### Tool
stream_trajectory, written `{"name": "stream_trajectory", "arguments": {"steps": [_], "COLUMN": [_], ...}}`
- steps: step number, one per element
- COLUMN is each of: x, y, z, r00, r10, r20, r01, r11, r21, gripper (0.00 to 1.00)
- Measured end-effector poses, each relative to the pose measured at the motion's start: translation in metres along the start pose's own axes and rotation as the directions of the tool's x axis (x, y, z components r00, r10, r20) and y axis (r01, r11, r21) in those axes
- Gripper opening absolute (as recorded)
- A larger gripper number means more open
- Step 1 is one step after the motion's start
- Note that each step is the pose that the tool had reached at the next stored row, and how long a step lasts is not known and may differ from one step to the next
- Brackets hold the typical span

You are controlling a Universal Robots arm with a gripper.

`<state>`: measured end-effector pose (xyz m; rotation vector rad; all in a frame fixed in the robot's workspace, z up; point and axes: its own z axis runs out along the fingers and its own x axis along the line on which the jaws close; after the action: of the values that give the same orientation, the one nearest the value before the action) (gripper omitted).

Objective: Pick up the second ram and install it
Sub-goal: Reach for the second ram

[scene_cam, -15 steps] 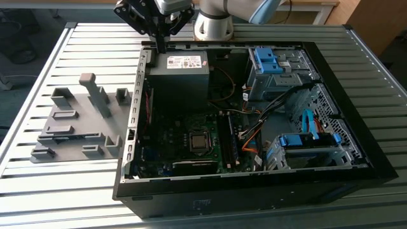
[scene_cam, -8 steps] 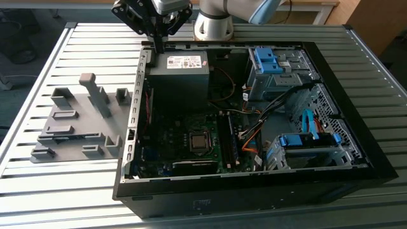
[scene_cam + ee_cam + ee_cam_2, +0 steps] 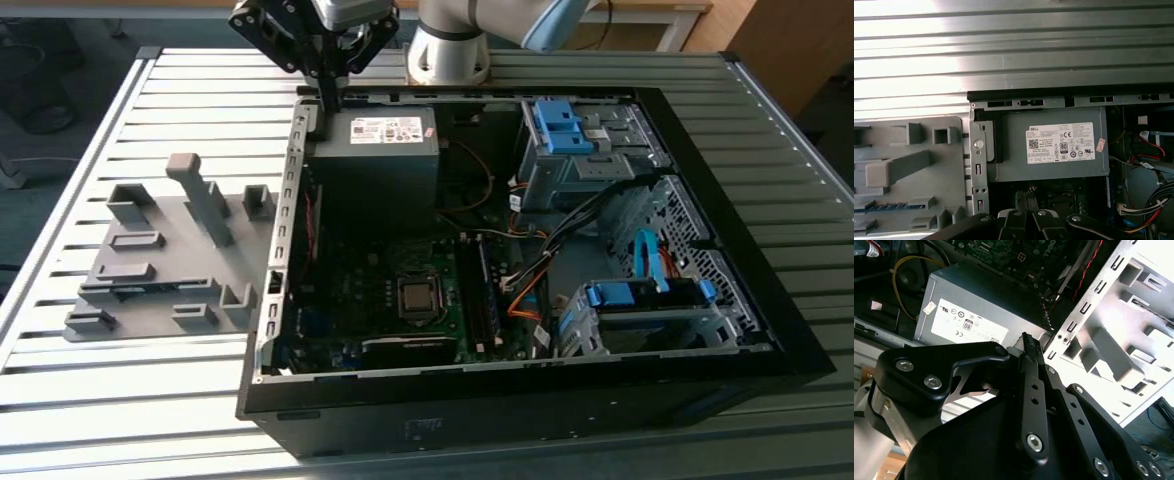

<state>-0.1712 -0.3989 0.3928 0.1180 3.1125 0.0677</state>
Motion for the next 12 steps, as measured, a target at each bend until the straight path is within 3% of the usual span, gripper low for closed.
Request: {"name": "stream_trajectory", "arguments": {"steps": [12], "x": [0.0043], "y": [-0.0004], "z": [0.0], "r00": [1.0], "r10": [0.0], "r20": [0.0], "r01": [0.0], "r11": [1.0], "r21": [0.0], "gripper": [0.11]}}
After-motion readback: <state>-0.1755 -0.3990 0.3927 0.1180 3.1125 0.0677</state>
